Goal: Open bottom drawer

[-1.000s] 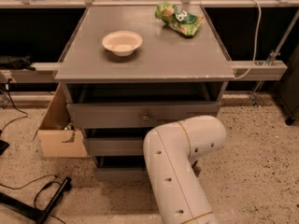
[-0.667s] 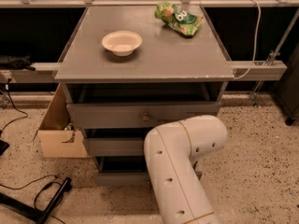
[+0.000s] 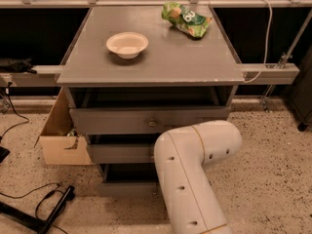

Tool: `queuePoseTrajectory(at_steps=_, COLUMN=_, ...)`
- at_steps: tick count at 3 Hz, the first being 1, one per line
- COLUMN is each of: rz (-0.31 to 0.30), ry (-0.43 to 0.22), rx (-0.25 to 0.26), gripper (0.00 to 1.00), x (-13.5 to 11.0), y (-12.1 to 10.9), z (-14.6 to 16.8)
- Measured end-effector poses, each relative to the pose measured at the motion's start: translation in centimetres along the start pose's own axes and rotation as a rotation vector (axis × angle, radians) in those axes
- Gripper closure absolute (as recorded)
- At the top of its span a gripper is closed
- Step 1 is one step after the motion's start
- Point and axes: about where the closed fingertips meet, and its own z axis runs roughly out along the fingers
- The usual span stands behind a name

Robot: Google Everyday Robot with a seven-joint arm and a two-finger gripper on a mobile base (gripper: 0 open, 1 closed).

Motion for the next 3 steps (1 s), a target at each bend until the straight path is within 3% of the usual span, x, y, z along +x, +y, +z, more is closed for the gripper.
queuePoseTrajectory(at_steps=3, rz=0.047, ry=-0.030, rx=-0.015, gripper=1.00, x=0.9, y=2.1, z=-0.6)
